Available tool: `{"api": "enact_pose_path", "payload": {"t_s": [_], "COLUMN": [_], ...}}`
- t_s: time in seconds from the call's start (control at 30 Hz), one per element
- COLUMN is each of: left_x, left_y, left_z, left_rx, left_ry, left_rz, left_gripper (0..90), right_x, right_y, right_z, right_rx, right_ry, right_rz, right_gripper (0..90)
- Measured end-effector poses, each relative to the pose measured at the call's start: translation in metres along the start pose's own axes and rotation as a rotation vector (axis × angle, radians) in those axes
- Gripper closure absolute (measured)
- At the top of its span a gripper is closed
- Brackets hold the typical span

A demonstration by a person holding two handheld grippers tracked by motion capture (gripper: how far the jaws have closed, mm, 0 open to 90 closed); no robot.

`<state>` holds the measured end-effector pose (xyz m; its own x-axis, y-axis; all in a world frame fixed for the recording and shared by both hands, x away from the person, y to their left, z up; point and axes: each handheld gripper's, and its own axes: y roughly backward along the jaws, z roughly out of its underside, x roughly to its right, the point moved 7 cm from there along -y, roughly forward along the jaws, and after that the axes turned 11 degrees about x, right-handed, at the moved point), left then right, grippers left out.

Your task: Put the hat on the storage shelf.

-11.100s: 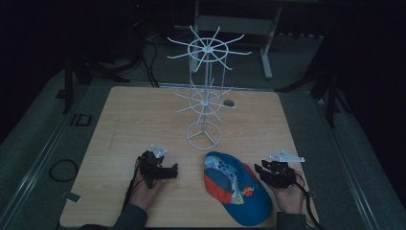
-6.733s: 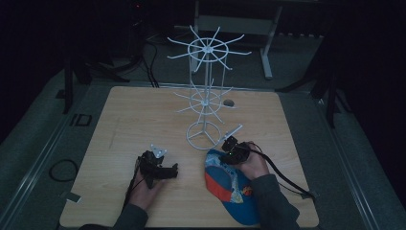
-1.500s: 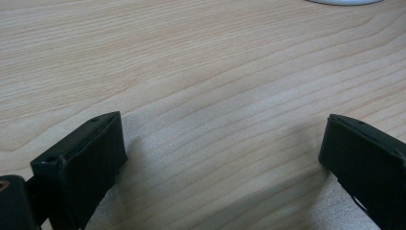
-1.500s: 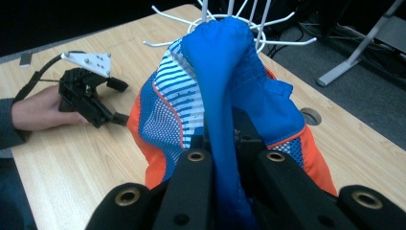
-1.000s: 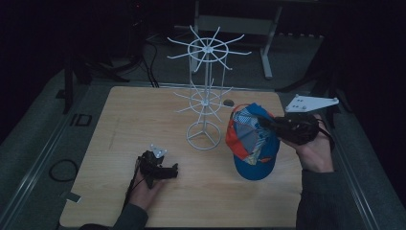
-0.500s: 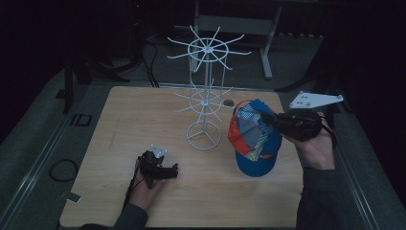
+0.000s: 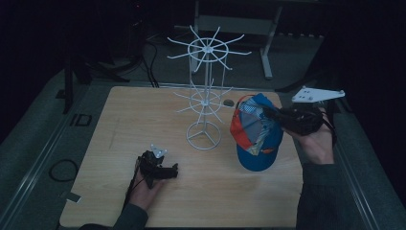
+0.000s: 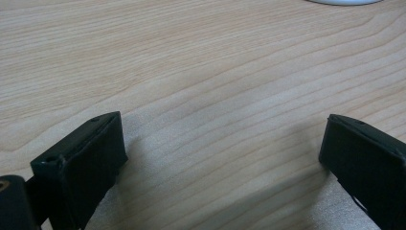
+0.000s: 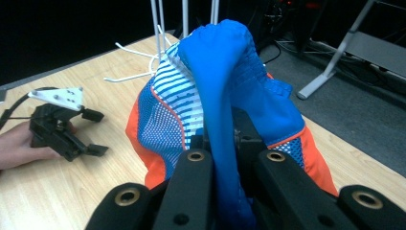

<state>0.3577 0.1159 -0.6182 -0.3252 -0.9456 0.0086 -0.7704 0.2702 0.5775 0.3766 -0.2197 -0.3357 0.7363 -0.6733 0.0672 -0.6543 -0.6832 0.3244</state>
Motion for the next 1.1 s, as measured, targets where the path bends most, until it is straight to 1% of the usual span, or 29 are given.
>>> {"api": "enact_pose_path", "payload": {"t_s": [0.13, 0.33, 0.57, 0.67, 1.1], "left_x": [0.000, 0.000, 0.000, 0.000, 0.000], "left_y": [0.000, 0.000, 0.000, 0.000, 0.000], "left_z": [0.000, 0.000, 0.000, 0.000, 0.000], "left_rx": [-0.002, -0.002, 0.000, 0.000, 0.000], "left_ry": [0.000, -0.001, 0.000, 0.000, 0.000], "left_rz": [0.001, 0.001, 0.000, 0.000, 0.000], "left_gripper": [2.4, 2.4, 2.4, 2.4, 2.4], "right_x": [0.005, 0.008, 0.013, 0.015, 0.016], "right_y": [-0.002, -0.002, 0.003, 0.005, 0.007], "right_z": [-0.002, -0.005, -0.012, -0.016, -0.028], "right_rx": [0.010, 0.020, 0.053, 0.065, 0.081], "right_ry": [-0.009, -0.009, -0.009, -0.007, 0.009], "right_rz": [0.010, 0.018, 0.020, 0.018, 0.023], "right_gripper": [87.5, 87.4, 87.3, 87.3, 87.2]}}
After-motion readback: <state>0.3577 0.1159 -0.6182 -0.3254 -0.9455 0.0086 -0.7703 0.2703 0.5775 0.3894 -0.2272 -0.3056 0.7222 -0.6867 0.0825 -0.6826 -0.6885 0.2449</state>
